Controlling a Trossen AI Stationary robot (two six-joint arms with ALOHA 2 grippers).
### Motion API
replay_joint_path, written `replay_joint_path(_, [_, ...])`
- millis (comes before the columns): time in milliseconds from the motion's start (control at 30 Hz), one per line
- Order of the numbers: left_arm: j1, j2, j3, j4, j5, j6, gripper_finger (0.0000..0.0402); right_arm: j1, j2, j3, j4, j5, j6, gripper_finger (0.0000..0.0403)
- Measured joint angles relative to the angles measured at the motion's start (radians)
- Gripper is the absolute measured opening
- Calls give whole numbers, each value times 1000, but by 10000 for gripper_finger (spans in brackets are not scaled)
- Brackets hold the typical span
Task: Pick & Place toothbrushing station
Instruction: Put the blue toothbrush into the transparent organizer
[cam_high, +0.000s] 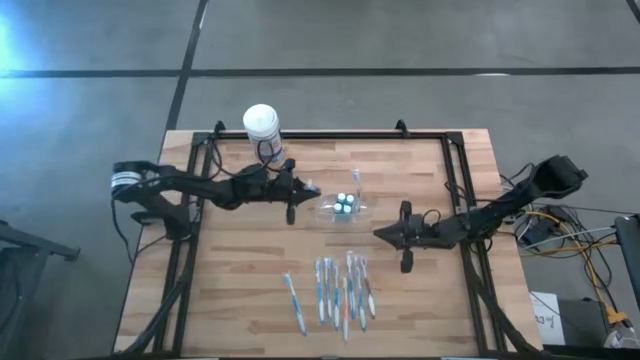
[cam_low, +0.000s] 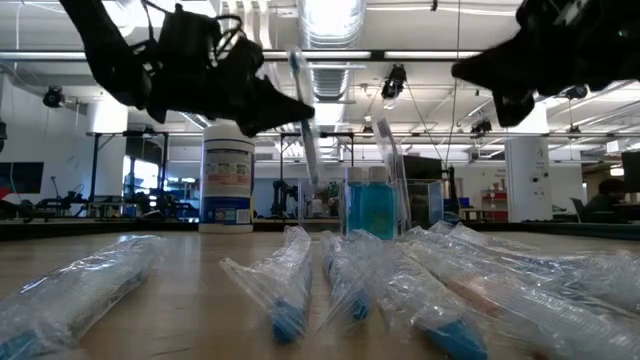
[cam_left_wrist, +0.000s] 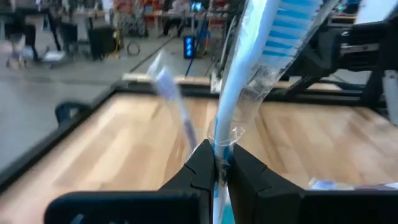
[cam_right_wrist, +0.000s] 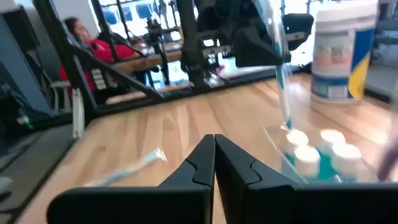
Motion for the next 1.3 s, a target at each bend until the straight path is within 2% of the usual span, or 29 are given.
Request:
replay_joint_path(333, [21, 163, 98, 0, 0, -43, 24, 1, 34, 27, 17, -2, -54, 8])
replay_joint_path(467, [34, 203, 115, 1, 2, -149, 24, 1, 34, 29, 4, -8, -51, 8])
replay_joint_path(1133, [48, 202, 93, -63, -23, -154, 38, 1, 34, 26, 4, -12, -29, 8])
replay_joint_path(1300, [48, 202, 92, -70, -23, -161, 64, 1, 34, 25, 4, -12, -28, 8])
